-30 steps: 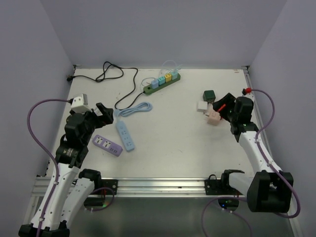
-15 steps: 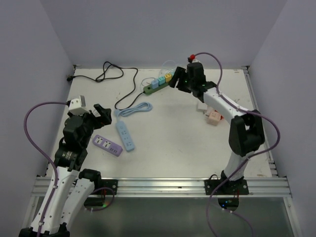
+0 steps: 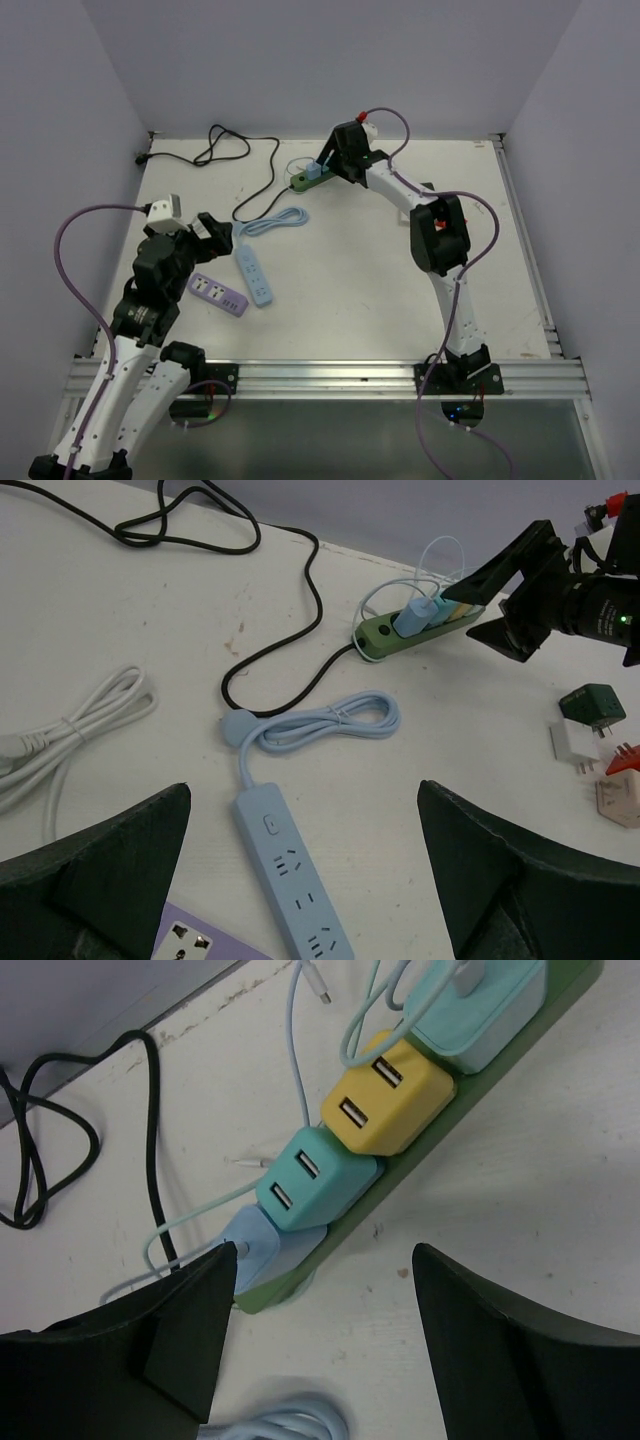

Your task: Pull the plug off the socket

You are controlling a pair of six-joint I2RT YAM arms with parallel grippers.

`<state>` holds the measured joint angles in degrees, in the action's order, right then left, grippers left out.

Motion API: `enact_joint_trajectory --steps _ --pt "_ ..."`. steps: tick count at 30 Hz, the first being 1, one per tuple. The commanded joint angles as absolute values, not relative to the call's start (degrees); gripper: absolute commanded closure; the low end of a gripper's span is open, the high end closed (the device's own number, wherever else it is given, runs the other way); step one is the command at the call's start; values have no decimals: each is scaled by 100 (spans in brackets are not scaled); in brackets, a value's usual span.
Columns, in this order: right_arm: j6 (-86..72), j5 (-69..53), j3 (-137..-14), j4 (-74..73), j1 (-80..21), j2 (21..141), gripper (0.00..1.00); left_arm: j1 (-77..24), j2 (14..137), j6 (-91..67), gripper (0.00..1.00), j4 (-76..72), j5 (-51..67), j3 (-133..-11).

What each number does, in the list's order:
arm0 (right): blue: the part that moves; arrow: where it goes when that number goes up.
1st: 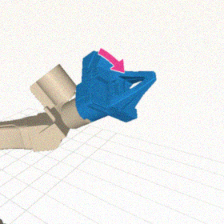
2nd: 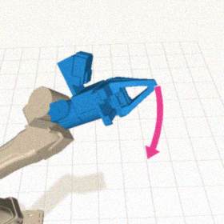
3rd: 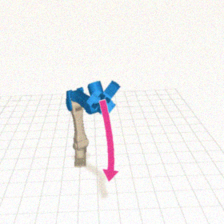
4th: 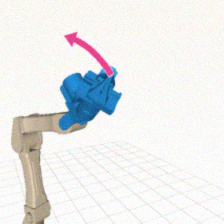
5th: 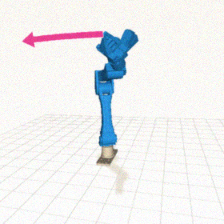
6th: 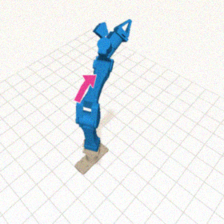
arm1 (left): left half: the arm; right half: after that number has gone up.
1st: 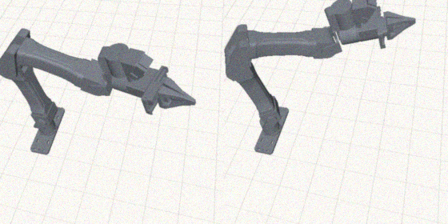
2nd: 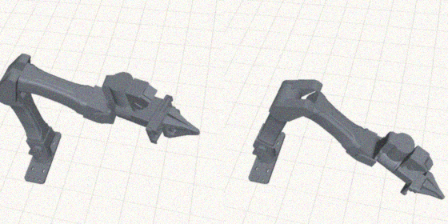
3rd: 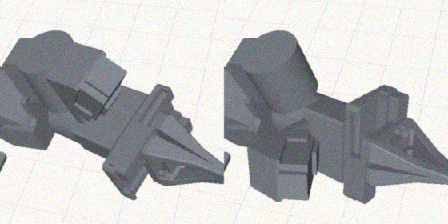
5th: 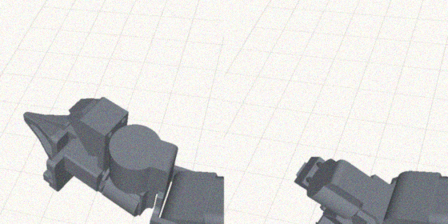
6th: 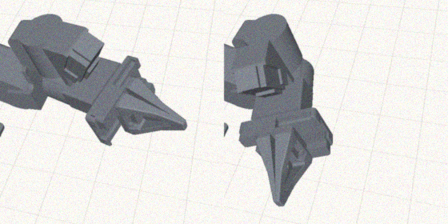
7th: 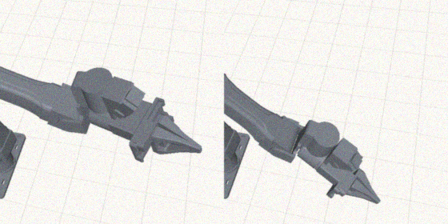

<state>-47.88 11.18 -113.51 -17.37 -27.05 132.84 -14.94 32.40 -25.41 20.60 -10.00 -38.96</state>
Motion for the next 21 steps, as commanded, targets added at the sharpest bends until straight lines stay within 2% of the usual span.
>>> enact_joint_trajectory --steps 1,6,12,15,18,19,21 --pt "-5185 1538 -12154 -1995 -2742 13543 25 -1643 3287 -2443 0 1977 -1204 -3946" --pt "-5449 1793 -13103 -2495 -2742 14343 24 -1801 3340 -2391 0 2056 -1336 -4017" --pt "-5581 1890 -13586 -2627 -2742 14817 22 -1933 3357 -2347 0 2083 -1406 -4043" --pt "-5511 1759 -13641 -2689 -2742 14897 26 -1960 3349 -2338 0 2083 -1406 -4043" --pt "-5467 1662 -13283 -2594 -2725 14723 42 -1969 3314 -2329 0 2083 -1406 -4043" --pt "-5449 1609 -13150 -2532 -2725 14661 56 -1969 3296 -2329 0 2083 -1415 -4043" --pt "-5414 1573 -12789 -2417 -2690 14459 72 -1960 3296 -2329 1 2092 -1424 -4043"
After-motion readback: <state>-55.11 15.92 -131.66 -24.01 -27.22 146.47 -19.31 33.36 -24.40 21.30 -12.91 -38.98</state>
